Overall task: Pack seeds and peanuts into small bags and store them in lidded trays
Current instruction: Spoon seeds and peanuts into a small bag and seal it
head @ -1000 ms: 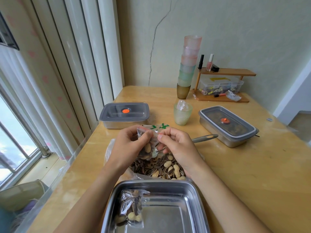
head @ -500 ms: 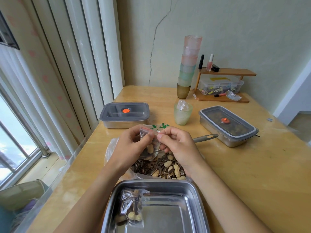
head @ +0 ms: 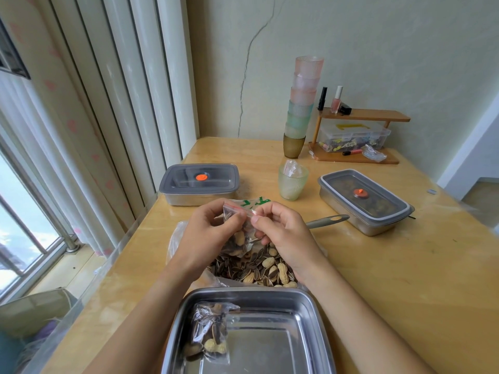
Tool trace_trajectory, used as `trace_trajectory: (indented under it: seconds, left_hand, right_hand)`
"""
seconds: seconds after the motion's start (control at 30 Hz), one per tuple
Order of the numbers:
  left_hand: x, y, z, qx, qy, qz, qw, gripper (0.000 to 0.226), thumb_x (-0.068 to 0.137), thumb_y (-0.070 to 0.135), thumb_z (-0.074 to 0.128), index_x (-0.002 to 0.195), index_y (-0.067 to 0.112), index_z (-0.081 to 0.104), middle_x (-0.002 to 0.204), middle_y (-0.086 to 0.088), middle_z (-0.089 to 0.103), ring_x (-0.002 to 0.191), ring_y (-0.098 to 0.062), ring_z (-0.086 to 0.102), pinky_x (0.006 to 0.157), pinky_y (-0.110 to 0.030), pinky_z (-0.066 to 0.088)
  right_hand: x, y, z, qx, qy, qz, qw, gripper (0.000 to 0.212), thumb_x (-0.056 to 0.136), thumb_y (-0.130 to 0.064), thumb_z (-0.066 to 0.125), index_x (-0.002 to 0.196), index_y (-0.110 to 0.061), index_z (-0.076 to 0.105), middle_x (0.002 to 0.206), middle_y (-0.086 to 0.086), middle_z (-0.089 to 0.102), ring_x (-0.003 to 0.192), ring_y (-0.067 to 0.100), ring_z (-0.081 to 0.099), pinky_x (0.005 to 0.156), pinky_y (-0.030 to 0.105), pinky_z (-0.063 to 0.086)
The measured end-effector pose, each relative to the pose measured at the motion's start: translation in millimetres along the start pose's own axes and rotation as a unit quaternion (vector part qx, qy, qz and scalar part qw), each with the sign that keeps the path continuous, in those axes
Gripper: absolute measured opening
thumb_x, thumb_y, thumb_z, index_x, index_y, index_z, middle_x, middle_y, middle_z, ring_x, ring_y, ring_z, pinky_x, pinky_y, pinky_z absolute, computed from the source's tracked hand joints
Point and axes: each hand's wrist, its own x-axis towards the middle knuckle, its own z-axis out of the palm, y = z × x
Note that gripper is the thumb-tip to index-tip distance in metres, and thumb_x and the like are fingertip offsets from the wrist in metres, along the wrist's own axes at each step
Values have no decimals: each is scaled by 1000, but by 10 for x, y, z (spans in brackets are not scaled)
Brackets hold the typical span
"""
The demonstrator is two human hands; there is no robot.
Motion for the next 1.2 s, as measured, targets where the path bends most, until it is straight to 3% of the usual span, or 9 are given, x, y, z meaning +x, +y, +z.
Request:
trace_trajectory:
  seconds: [0.17,0.33,0.43,0.63,0.77,0.97,1.1,1.2]
  left_hand:
    - [-19,27,22,-8,-3,-8,1000,12,98,9,65,92,11,74,84,-21,71,71,-22,65,58,-33,59]
    - [-23,32,27,-11,-8,-11,1000,8,99,10,64,96,4,69,70,-11,68,64,-19,65,55,-32,57]
    - [-26,45,31,-19,-4,-13,1000,10,99,11,64,99,1,67,78,-24,69,66,-23,67,57,-32,60]
    - [-16,17,17,-10,-1,-5,1000,9,98,11,66,93,9,72,89,-23,71,76,-24,71,62,-36,61]
    - [-16,24,27,-28,6,-12,1000,10,98,10,66,92,9,74,87,-30,68,71,-24,69,58,-31,59]
    - [13,-25,5,-14,-12,2,1000,7,97,12,68,95,8,73,91,-14,76,81,-24,72,78,-42,61]
    - [23,-38,-10,-9,-14,21,1000,10,98,10,66,99,1,68,101,-12,76,94,-26,74,88,-35,60]
    - [45,-60,-27,-5,0,21,1000,11,98,11,66,99,0,68,96,-12,76,87,-17,71,82,-28,58]
  right_hand:
    - [-4,1,17,-2,-11,-27,1000,6,97,-8,68,91,-10,67,76,-4,62,71,5,56,64,18,46]
    - [12,31,10,-17,7,-39,999,13,98,-6,67,86,-13,69,76,-4,64,71,5,57,66,19,47]
    - [23,53,14,-28,14,-47,998,16,97,-6,68,84,-15,68,77,-1,63,73,9,55,68,23,46]
    - [20,59,15,-41,20,-57,997,14,97,-8,68,84,-15,69,75,-4,63,71,8,54,69,25,46]
    - [6,40,-3,-36,7,-48,998,7,97,-10,67,91,-8,69,80,0,67,75,8,58,71,24,47]
    - [26,53,-11,-74,18,-79,994,9,94,-15,68,85,-16,69,79,-6,69,81,13,64,78,32,52]
    - [51,79,-21,-85,41,-82,992,12,87,-29,66,83,-18,68,76,-8,68,78,11,63,76,34,52]
    - [58,83,-35,-89,56,-80,991,16,85,-31,64,83,-16,68,71,-7,68,71,8,61,69,29,50]
